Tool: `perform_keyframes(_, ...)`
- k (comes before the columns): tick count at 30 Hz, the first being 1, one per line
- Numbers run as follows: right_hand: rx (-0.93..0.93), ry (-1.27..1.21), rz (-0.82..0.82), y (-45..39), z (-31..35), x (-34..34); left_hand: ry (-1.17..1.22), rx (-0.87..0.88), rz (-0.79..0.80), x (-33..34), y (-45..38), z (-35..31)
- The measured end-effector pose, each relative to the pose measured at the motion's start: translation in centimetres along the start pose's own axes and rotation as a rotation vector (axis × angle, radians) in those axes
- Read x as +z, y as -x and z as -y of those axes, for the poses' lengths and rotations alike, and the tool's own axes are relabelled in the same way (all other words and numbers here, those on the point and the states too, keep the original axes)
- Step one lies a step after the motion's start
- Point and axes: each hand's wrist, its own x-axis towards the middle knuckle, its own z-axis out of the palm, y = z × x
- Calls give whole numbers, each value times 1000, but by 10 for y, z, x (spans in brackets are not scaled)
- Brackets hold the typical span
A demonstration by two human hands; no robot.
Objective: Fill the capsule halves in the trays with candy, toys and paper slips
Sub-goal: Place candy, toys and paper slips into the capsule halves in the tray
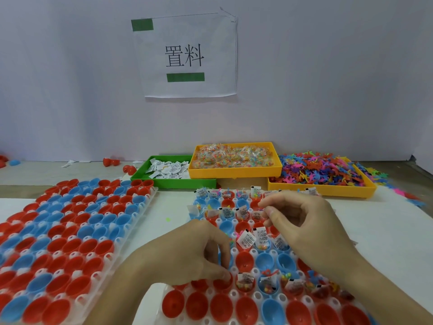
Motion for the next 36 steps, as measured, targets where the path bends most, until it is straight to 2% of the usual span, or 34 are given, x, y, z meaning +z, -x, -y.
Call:
perform_keyframes(7,-4,11,-2,0,1,-1,-32,70,-81,3,-1,2)
perform_keyframes(12,-7,15,-2,0,3,-2,27,114,-58,3,-3,2)
perform_keyframes(16,-12,15,-6,0,4,-3,77,184,-116,-1,0,4)
perform_keyframes(18,-17,16,-6,-1,4,-4,131,200,-204,-8,3,4)
perform_keyframes(20,-17,11,-10,-1,4,-5,167,169,-398,-20,-3,8)
perform_keyframes(23,-15,8,-23,-2,3,-5,102,-44,-748,-50,-32,25)
perform_keyframes(25,-17,8,-37,-2,2,-6,28,-214,-842,-72,-59,43)
perform_keyframes(28,-21,9,-55,-3,1,-8,-34,-371,-821,-97,-95,70)
perform_keyframes(30,-23,13,-60,-4,1,-9,-112,-450,-731,-105,-114,87)
perform_keyframes(33,-19,14,-64,-6,0,-12,-241,-521,-577,-109,-132,104)
perform_keyframes(36,-18,4,-67,-6,-1,-14,-285,-564,-543,-109,-144,114)
